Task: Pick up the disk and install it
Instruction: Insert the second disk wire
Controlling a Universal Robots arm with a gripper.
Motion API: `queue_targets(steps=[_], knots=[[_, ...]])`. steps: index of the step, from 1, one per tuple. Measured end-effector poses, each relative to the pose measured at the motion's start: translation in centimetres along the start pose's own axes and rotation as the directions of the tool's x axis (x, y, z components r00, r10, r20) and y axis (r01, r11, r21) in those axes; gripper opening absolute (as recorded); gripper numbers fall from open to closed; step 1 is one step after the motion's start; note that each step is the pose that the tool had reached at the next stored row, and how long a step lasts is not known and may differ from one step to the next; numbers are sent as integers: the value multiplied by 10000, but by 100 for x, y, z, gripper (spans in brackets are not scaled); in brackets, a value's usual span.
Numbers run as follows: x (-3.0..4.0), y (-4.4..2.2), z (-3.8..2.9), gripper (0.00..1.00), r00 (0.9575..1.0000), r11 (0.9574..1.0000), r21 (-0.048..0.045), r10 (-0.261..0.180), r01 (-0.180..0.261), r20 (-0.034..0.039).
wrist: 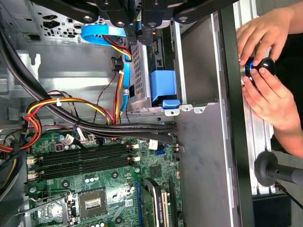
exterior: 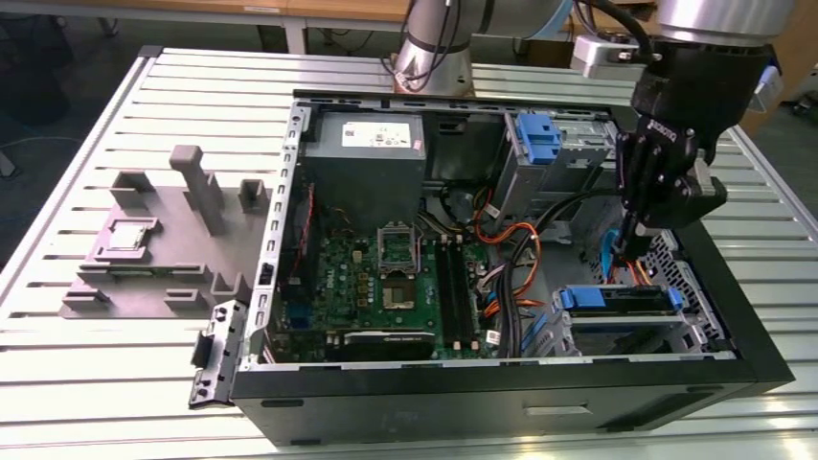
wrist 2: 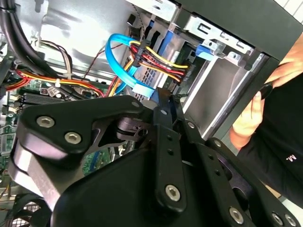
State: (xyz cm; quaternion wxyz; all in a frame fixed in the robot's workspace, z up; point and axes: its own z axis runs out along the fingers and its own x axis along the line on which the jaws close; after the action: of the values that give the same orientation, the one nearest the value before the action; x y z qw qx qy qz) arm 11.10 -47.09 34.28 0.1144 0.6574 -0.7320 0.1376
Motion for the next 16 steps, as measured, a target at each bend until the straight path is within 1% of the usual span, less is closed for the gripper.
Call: queue_targets(steps=[2, 4, 6, 9, 10, 12, 16], knots=[[24, 2, 14, 16, 10000, 10000, 23, -5, 4, 40], [44, 4, 29, 16, 9999, 10000, 36, -5, 5, 130], [61, 6, 46, 16, 9997, 10000, 44, 0, -1, 257], [88, 10, 66, 16, 9987, 10000, 51, 12, -15, 501], [99, 13, 71, 16, 9985, 10000, 56, 15, -19, 550], [112, 26, 74, 16, 9984, 9999, 105, 17, -23, 563], [122, 84, 74, 16, 9983, 9996, 258, 48, -63, 581]])
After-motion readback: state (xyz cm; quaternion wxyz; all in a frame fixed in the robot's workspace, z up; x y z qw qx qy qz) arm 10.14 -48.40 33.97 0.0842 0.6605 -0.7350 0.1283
